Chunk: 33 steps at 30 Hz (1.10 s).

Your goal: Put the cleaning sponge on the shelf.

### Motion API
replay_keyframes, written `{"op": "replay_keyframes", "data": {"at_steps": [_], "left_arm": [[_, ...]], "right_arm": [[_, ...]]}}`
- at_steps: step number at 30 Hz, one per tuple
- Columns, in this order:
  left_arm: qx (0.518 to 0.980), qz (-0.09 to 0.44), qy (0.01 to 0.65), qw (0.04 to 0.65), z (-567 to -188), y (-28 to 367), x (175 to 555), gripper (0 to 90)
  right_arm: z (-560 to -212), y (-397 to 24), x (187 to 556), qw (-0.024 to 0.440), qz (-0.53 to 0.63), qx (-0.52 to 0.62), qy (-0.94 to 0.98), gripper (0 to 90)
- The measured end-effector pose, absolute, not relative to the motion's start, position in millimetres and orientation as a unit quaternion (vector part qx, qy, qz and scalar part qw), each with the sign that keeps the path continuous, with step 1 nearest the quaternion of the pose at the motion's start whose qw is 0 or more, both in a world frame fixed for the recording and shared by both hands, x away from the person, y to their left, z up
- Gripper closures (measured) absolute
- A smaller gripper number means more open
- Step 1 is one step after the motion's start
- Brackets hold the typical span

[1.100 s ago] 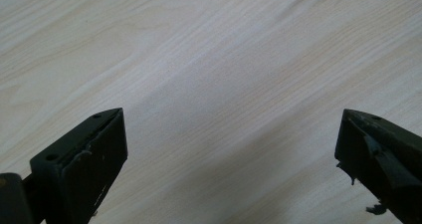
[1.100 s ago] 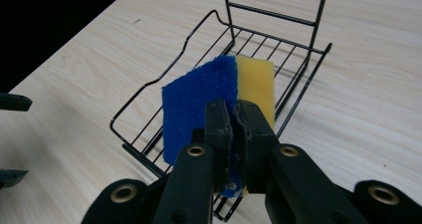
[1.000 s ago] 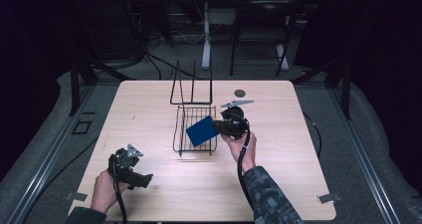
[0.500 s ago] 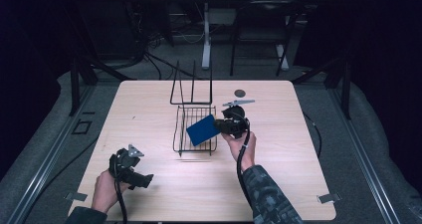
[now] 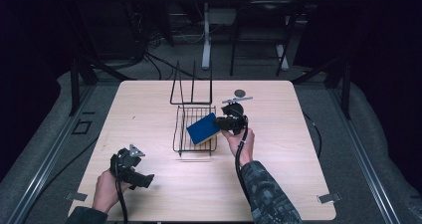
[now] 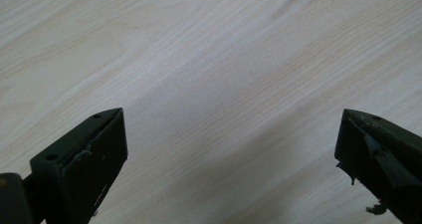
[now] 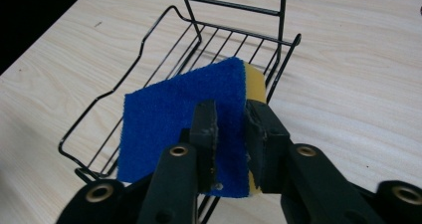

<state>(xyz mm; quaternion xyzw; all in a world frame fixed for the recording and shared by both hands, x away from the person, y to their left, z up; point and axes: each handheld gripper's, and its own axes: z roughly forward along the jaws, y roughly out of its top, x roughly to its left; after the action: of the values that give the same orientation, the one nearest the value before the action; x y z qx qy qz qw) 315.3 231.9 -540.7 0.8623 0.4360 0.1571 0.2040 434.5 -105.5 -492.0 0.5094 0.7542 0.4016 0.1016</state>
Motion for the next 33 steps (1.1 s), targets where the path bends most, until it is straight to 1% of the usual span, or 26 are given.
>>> {"op": "replay_keyframes", "data": {"at_steps": [3, 4, 5, 8, 10, 14, 17, 18, 21, 29, 33], "left_arm": [[0.863, 0.159, 0.435, 0.204, -540.8, 233.1, 314.9, 0.3], [0.862, 0.159, 0.437, 0.204, -540.6, 233.7, 314.3, 0.3], [0.862, 0.159, 0.437, 0.204, -540.6, 233.7, 314.3, 0.3], [0.861, 0.159, 0.438, 0.206, -540.6, 233.9, 314.0, 0.3], [0.861, 0.160, 0.437, 0.206, -540.6, 233.7, 313.7, 0.3], [0.861, 0.159, 0.436, 0.206, -540.7, 233.4, 313.5, 0.3], [0.861, 0.159, 0.437, 0.206, -540.6, 233.6, 313.6, 0.3], [0.861, 0.159, 0.437, 0.206, -540.7, 233.5, 313.5, 0.4], [0.862, 0.159, 0.436, 0.205, -540.5, 233.1, 313.4, 0.3], [0.863, 0.160, 0.435, 0.202, -540.5, 232.6, 313.6, 0.3], [0.863, 0.159, 0.435, 0.203, -540.5, 232.9, 313.5, 0.3]], "right_arm": [[-498.0, -105.3, 441.3, 0.087, 0.394, 0.517, 0.755, 66.0], [-499.8, -105.0, 443.5, 0.082, 0.392, 0.514, 0.759, 56.8], [-499.8, -105.0, 443.5, 0.082, 0.392, 0.514, 0.759, 56.8], [-500.3, -101.7, 442.5, 0.073, 0.383, 0.505, 0.770, 40.5], [-501.1, -100.9, 441.3, 0.071, 0.380, 0.497, 0.777, 34.3], [-503.2, -101.4, 436.8, 0.065, 0.370, 0.491, 0.786, 32.6], [-501.2, -101.6, 432.7, 0.068, 0.362, 0.487, 0.792, 37.8], [-500.6, -101.6, 431.2, 0.066, 0.362, 0.484, 0.794, 41.4], [-501.1, -101.9, 427.6, 0.059, 0.358, 0.478, 0.800, 45.1], [-504.3, -98.0, 420.4, 0.043, 0.362, 0.468, 0.805, 49.8], [-505.3, -93.3, 417.6, 0.042, 0.358, 0.461, 0.811, 49.1]]}}
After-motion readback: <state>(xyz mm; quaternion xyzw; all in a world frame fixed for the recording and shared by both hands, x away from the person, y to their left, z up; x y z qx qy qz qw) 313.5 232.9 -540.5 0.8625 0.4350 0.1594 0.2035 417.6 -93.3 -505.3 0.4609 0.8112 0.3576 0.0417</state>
